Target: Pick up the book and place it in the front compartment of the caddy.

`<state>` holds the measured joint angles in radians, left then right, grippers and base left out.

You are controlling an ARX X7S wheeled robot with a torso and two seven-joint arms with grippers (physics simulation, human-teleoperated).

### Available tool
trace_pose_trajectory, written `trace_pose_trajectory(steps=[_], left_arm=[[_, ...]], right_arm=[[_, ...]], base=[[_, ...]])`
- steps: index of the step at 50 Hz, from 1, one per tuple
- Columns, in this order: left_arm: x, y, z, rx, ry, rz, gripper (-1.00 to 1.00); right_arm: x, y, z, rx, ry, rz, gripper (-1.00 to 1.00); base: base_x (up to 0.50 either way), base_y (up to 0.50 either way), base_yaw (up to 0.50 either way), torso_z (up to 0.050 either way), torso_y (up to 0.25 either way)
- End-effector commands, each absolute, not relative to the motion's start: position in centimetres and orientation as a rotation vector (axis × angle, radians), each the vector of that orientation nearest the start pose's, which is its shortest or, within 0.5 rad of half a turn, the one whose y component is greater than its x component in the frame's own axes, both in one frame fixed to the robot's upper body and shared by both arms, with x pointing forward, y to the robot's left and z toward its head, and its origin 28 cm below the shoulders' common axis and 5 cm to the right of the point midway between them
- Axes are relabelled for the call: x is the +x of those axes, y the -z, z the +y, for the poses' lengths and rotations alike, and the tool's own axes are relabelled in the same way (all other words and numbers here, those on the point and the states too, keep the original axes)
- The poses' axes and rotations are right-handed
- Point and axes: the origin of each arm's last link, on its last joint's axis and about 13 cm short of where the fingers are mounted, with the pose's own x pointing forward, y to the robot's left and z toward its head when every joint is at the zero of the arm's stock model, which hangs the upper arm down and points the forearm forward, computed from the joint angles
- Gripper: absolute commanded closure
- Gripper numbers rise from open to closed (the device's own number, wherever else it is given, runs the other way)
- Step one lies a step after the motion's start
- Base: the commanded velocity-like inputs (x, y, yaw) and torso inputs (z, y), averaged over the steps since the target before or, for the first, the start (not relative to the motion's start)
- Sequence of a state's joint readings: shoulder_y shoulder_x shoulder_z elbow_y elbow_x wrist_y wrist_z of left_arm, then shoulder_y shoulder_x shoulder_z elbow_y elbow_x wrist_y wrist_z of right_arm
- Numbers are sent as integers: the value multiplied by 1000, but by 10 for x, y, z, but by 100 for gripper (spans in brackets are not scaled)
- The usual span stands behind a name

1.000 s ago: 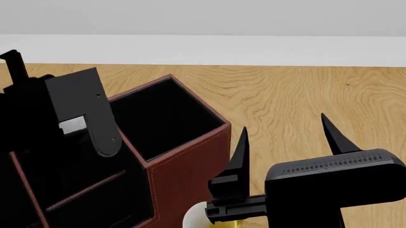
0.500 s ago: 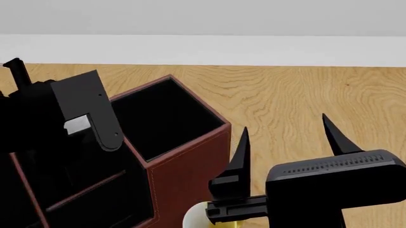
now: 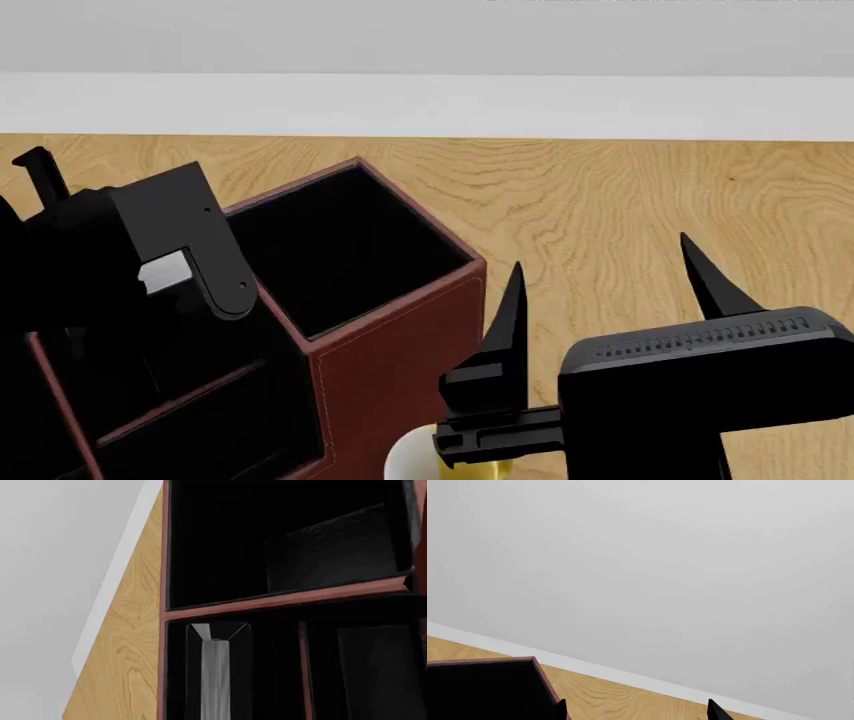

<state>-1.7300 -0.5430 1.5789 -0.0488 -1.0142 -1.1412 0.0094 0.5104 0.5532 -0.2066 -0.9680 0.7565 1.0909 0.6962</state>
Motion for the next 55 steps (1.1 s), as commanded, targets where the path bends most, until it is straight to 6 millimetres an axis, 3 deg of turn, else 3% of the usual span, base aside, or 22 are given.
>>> trace_pose_trajectory(steps=[1,20,21,39,46,55], left_arm=[[339,-264,236,1035,367,582,100],[340,-245,241,1036,369,617,100],[340,-245,242,1035,367,622,-100],[320,-272,241,1033,368,556,-100],[294,-288,236,982,410,469,-100],[261,-293,232,881,460,370,-100]], right_arm=[[189,-207,-106,-270,-17,-203,-100],[188,-206,-106,-270,-16,-201,-100],[188,-206,-106,-270,-16,-201,-100],[188,-205,-105,-269,-21,-202,-100],[188,-204,-105,-268,-22,-202,-100],[188,-206,-105,-270,-22,-205,-100]], base=[[13,0,0,0,0],[3,0,-2,0,0],[0,0,0,0,0],[0,0,0,0,0],[0,0,0,0,0],[0,0,0,0,0]])
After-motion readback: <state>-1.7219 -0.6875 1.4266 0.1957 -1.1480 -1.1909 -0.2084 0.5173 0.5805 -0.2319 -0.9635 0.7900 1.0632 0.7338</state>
